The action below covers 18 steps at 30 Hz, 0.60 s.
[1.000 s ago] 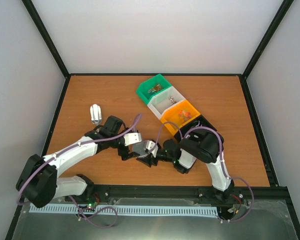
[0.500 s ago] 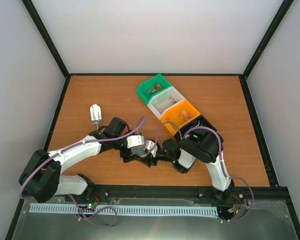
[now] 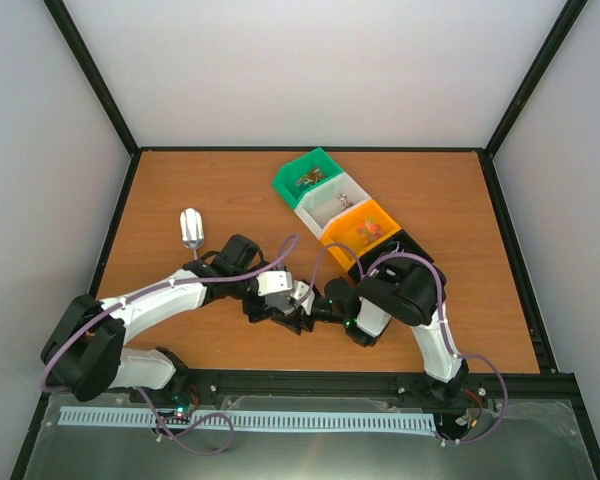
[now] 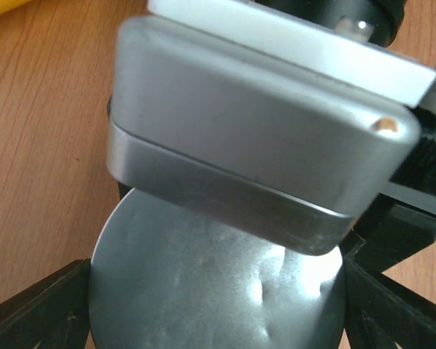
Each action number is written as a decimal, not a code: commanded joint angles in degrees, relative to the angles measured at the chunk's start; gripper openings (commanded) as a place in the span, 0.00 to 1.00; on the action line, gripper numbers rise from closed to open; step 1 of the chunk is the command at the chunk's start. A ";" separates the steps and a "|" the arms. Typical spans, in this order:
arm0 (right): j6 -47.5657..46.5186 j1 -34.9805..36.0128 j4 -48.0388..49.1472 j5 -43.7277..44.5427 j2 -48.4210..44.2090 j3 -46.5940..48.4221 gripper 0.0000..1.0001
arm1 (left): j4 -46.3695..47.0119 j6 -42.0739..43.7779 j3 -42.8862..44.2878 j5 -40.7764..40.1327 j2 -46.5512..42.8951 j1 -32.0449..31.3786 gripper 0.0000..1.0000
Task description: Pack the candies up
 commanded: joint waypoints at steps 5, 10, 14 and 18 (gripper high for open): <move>-0.67 0.64 -0.45 0.07 1.06 0.38 0.64 | 0.67 1.30 2.34 -0.28 1.65 -0.80 0.87; -0.83 0.64 -0.45 -1.22 0.99 0.33 0.63 | -0.73 2.33 2.41 -0.30 1.88 -0.84 0.78; -2.42 0.60 -0.62 -5.65 0.51 -0.05 0.62 | -4.53 7.94 2.28 0.24 1.46 -0.78 0.66; -6.12 -0.36 -2.75 -14.58 -0.59 -0.37 0.63 | -12.15 16.47 2.04 4.44 1.49 -0.75 0.61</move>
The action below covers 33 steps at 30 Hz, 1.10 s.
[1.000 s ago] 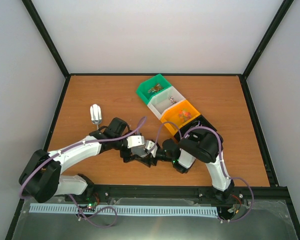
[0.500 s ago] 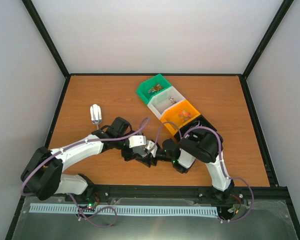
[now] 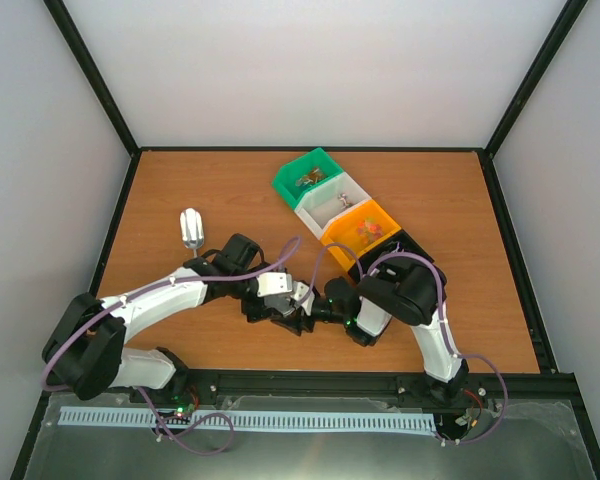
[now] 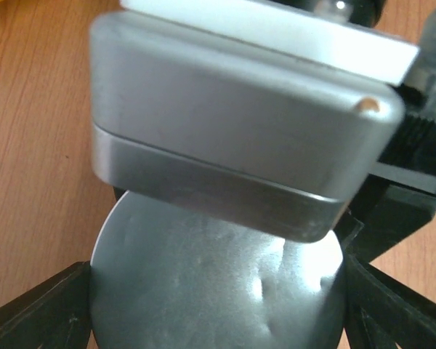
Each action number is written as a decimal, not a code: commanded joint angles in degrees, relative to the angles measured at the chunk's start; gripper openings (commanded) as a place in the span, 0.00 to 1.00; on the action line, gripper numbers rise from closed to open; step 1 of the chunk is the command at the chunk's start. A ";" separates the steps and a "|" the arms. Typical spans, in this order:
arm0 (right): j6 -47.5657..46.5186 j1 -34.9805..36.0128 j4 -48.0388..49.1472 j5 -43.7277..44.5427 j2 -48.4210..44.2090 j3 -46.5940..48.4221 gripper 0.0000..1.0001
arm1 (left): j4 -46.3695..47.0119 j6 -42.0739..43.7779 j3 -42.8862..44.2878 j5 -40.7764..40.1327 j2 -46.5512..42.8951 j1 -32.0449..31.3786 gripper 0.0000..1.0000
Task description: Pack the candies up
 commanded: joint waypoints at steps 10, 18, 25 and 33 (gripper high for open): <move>-1.29 -2.02 -3.76 -2.56 -4.02 -0.96 1.00 | 0.58 3.39 -2.07 -3.53 0.33 -0.73 0.55; 9.32 -0.88 0.07 10.15 -4.00 -2.20 1.00 | 4.83 -7.36 -1.29 -7.55 0.72 -0.73 0.54; 7.62 -0.30 2.18 12.60 -2.54 -1.07 0.91 | 3.26 -6.85 -0.81 -5.57 1.14 -0.73 0.52; 4.71 0.00 4.91 6.43 -2.42 -2.09 0.68 | 1.25 -2.40 -0.45 -2.73 1.54 -0.73 0.49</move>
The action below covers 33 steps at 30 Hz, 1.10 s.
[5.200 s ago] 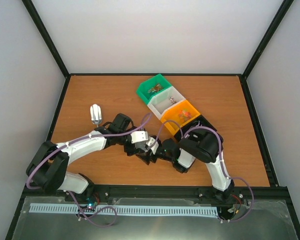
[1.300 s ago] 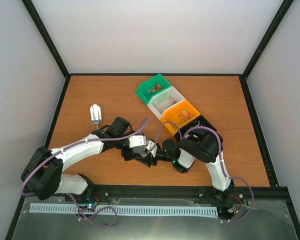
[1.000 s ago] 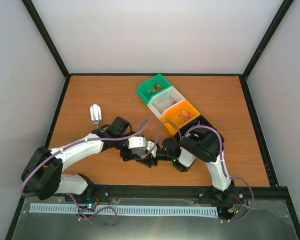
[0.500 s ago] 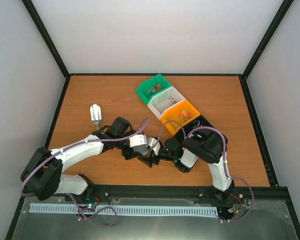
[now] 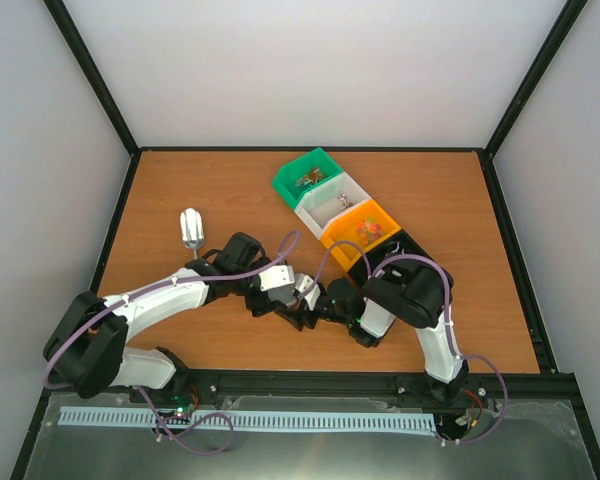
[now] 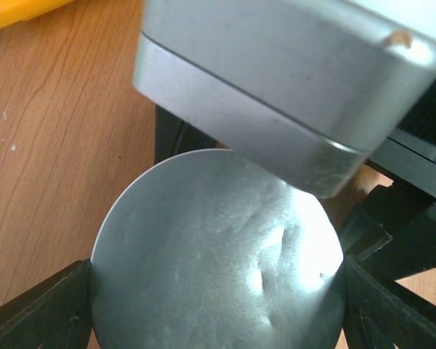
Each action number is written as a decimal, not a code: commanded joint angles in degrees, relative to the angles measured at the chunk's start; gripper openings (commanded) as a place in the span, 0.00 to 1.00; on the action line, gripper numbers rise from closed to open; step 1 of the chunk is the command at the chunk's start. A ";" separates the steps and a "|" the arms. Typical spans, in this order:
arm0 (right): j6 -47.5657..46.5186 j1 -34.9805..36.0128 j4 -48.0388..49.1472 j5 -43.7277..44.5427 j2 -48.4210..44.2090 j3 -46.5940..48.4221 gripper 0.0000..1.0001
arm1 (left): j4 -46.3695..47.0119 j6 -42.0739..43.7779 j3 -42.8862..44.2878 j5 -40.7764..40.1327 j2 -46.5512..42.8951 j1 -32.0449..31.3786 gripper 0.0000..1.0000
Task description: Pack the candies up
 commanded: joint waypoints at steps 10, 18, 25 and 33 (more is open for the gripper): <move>-10.22 -1.26 8.12 -13.74 0.37 -3.31 0.53 | -16.02 22.04 2.43 8.17 3.54 -0.21 0.47; -8.96 -3.66 5.15 -12.52 -2.21 -2.74 0.73 | -11.60 18.25 2.63 5.62 3.64 -0.05 0.46; -2.91 -1.47 7.40 -5.38 -1.03 -3.15 0.98 | -0.45 0.23 0.85 0.46 2.64 0.14 0.47; -1.79 0.73 8.46 1.21 2.52 0.44 0.82 | -2.10 -0.36 0.81 0.42 2.28 -0.03 0.45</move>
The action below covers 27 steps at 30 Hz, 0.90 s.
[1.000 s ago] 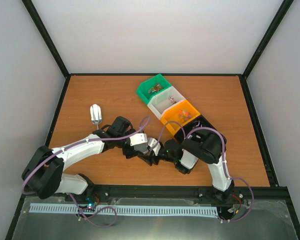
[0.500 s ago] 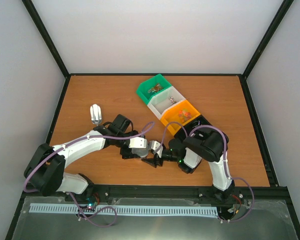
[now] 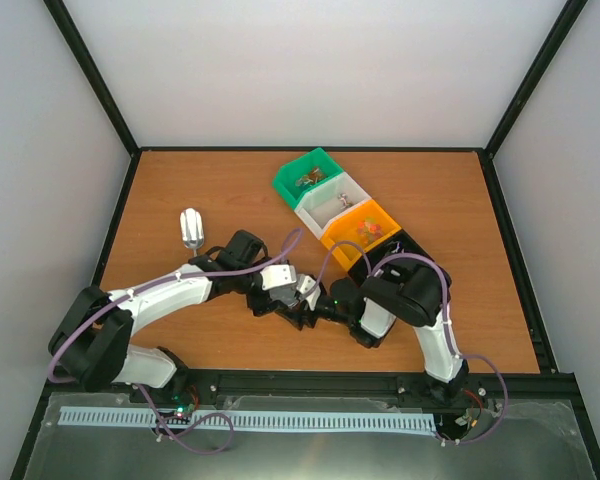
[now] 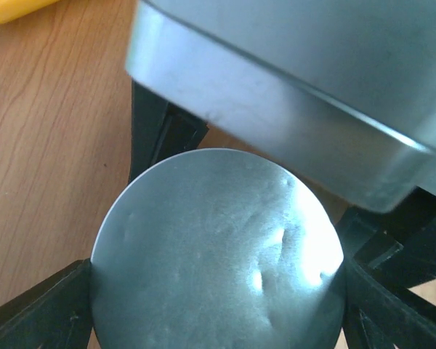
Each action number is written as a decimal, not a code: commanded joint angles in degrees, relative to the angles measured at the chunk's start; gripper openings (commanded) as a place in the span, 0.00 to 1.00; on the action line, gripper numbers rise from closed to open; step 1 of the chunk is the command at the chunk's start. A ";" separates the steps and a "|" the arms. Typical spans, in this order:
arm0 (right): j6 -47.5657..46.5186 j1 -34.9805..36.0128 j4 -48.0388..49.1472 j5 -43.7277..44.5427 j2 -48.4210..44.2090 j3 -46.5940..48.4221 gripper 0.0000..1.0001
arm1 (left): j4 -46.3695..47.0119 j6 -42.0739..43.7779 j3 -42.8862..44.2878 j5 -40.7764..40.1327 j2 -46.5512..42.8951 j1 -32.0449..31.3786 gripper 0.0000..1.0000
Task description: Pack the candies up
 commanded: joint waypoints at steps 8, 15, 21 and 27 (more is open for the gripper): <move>-2.55 0.93 6.40 -2.56 3.41 -0.78 0.58 | -10.27 11.49 0.10 5.24 -1.42 -0.22 0.43; -3.47 0.83 5.32 -9.10 2.61 -0.58 0.52 | -16.57 23.32 1.73 8.24 0.32 -0.27 0.41; -4.57 0.14 2.58 -15.07 -0.08 -0.89 0.52 | -21.00 29.27 4.07 11.60 2.26 -0.27 0.41; -5.76 -1.09 -2.73 -19.30 -2.87 -0.42 0.58 | -21.22 30.14 4.25 11.39 2.37 -0.27 0.39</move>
